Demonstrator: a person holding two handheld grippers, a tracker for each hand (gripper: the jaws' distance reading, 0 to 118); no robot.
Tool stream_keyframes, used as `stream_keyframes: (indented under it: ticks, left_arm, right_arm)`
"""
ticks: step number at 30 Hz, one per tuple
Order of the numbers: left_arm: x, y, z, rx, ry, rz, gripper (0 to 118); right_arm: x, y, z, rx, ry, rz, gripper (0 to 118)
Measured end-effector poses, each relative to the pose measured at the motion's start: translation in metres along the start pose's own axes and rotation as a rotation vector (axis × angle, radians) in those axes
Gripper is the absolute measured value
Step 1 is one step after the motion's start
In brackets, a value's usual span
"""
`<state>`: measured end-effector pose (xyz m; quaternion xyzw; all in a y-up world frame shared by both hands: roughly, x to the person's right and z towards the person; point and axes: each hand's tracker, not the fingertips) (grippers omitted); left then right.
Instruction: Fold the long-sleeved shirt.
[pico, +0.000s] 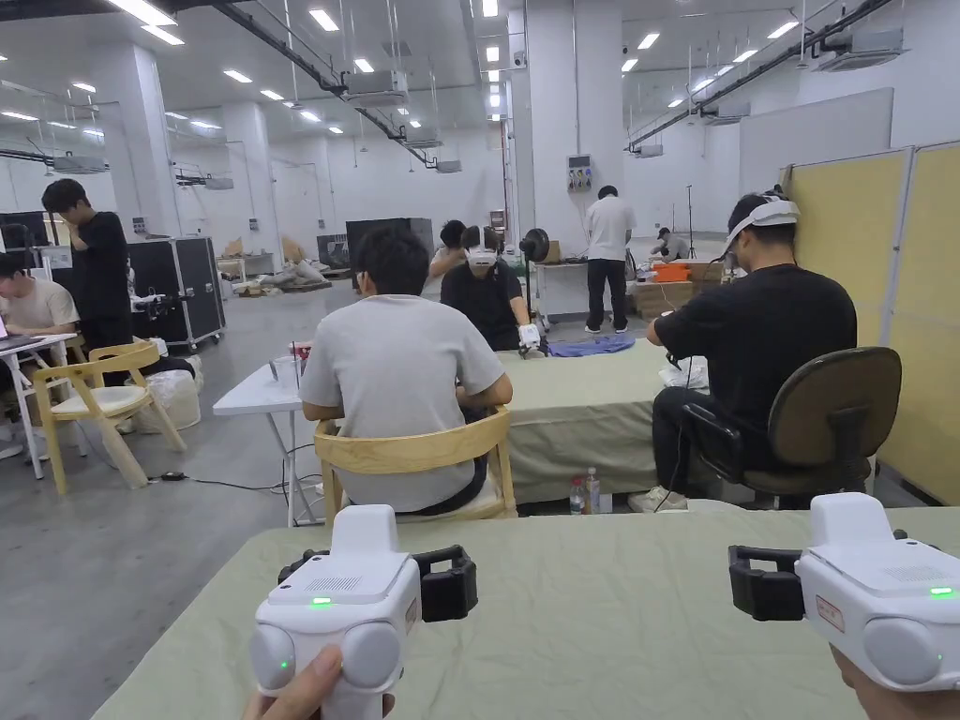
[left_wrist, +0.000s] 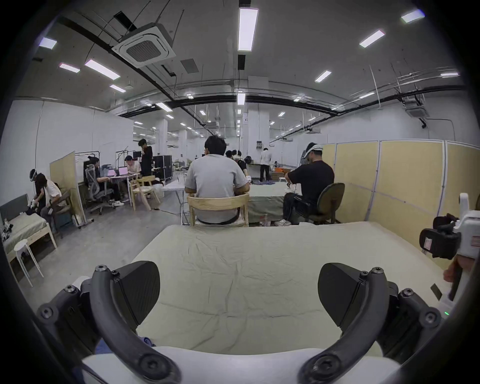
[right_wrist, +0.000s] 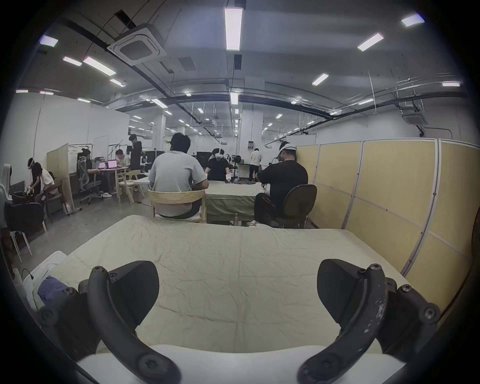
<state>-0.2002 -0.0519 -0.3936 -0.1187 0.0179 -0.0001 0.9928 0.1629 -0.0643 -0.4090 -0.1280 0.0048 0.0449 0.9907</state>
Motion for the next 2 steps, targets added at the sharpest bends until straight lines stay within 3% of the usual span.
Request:
stream_keyframes:
  ticks: [2]
  left_arm:
    - [0.0,0.0001,-0.0008,-0.009,0.004,0.01,118]
  right_arm:
    - [-0.0003,0.0002,0.0001,0.002,0.002,0.002,118]
